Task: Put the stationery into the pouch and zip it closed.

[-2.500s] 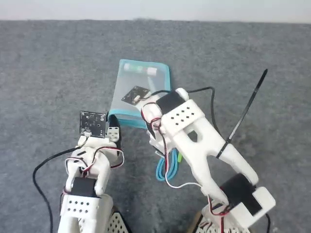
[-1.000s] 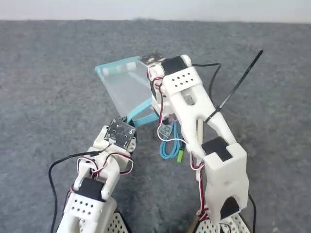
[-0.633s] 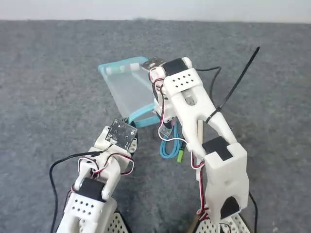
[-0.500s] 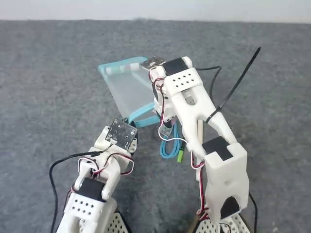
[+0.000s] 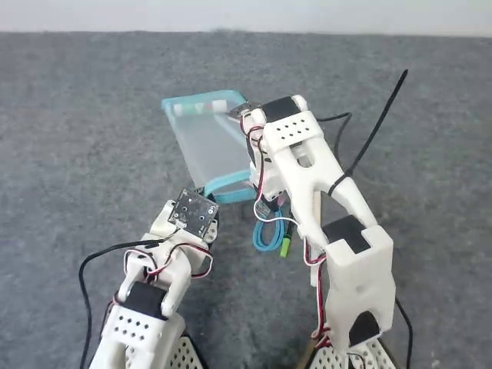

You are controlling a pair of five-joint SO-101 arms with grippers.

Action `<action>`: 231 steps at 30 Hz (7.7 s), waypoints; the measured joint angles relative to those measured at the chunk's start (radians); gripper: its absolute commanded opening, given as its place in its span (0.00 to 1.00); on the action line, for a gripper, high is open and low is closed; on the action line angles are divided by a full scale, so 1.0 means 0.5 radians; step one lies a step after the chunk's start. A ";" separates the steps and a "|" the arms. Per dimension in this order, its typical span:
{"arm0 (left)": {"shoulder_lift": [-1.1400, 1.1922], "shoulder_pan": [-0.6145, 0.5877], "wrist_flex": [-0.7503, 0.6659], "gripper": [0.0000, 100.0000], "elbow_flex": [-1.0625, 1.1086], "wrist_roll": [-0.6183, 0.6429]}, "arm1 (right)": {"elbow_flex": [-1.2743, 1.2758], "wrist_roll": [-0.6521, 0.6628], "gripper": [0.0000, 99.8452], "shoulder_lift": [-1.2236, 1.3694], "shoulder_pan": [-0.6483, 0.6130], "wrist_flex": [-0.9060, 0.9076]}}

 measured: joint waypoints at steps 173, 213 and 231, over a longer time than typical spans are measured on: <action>-0.006 -0.365 0.049 0.01 -0.049 0.295 | 0.586 -0.178 0.17 -0.783 -0.169 -0.279; -0.006 -0.445 0.049 0.01 -0.049 0.295 | 1.749 -0.350 0.01 -0.890 0.270 -1.135; -0.006 -0.445 0.049 0.01 -0.049 0.295 | 1.715 0.399 0.01 -1.958 -0.417 -0.485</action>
